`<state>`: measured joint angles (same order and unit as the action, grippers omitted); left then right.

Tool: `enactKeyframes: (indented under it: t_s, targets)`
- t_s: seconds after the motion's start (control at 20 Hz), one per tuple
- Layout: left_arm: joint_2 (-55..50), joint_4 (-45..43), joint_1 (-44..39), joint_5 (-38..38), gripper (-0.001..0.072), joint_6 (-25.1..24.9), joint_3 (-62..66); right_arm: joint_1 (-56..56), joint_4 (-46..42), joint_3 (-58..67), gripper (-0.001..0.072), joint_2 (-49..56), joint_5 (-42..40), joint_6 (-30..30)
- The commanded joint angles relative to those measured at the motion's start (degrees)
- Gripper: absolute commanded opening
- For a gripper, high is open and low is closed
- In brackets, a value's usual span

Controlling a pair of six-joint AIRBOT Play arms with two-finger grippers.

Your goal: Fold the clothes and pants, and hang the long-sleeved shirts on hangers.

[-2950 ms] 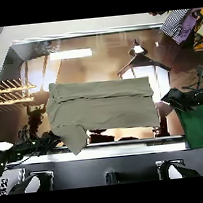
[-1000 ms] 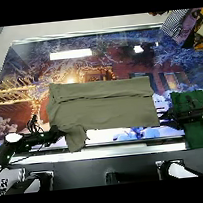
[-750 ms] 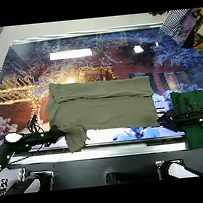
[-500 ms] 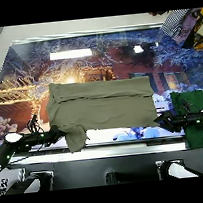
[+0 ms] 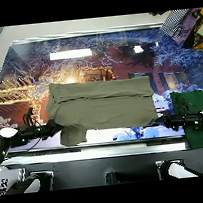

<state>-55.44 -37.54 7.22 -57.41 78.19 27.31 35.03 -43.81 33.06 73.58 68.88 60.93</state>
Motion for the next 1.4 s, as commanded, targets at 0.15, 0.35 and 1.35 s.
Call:
enactKeyframes:
  t_s: [0.15,0.35,1.35]
  targets:
    - [0.1,-4.5,2.2,-8.6,0.0018,2.2,14.3,0.0,4.6,0.0,0.0028,-12.0,5.8,0.9]
    - [0.1,-5.2,2.4,-11.3,0.0018,2.4,18.7,-8.2,0.3,1.4,0.0028,-21.4,0.5,8.8]
    - [-6.8,-18.0,-0.7,-11.6,0.0017,1.7,24.3,-20.7,-17.9,7.8,0.0027,-18.8,-10.6,22.2]
